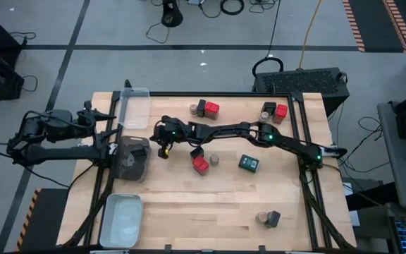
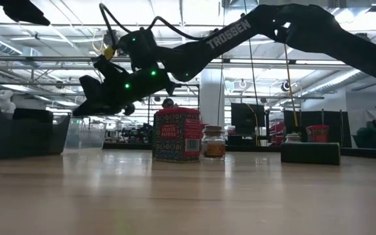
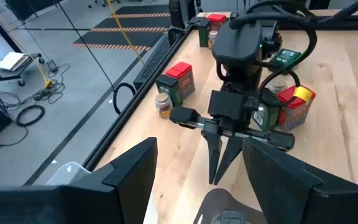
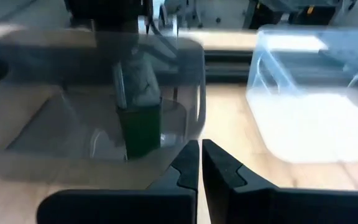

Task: Sort spices by type
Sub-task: Adjust the black seasoning can in the black bin

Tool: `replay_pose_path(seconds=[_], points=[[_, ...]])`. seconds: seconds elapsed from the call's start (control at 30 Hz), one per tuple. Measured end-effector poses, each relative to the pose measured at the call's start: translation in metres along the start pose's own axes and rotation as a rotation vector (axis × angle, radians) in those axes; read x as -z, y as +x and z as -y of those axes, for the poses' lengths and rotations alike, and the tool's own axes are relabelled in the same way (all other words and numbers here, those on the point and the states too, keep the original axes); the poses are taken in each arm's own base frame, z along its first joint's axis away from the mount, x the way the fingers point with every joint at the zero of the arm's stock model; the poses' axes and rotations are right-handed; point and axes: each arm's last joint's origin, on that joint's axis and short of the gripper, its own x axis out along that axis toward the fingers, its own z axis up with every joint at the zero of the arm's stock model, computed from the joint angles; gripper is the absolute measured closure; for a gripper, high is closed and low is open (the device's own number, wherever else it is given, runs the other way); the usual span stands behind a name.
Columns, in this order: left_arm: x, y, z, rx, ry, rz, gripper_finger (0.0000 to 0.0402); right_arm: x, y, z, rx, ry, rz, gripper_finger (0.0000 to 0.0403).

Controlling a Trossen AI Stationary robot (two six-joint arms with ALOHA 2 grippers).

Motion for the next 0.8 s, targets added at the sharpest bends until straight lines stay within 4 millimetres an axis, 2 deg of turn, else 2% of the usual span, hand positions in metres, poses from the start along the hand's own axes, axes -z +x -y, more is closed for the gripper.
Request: replay_pose_path(seconds=[0.13,0.37,0.63,0.8], points=[[0.002,0.000,0.000,0.001,0.005,-0.020,0.0158,0.007,0.000,-0.005,-0.059,-0.021,-0.073,0.0403],[0.002,0.000,0.000,0.000,0.022,-0.019,0.0158,0.001,0.000,-0.011,-0.115,-0.028,-0.020,0.0403],[0.003,0.000,0.000,0.002,-0.008,-0.030,0.0158,-0.005,0.000,-0.004,-0.003,-0.030,0.050,0.0403],[0.006,0.006,0.005,0.103,-0.035,-0.112,0.0158,-0.007,-0.001,0.000,0.006,-0.035,0.059,0.0403]])
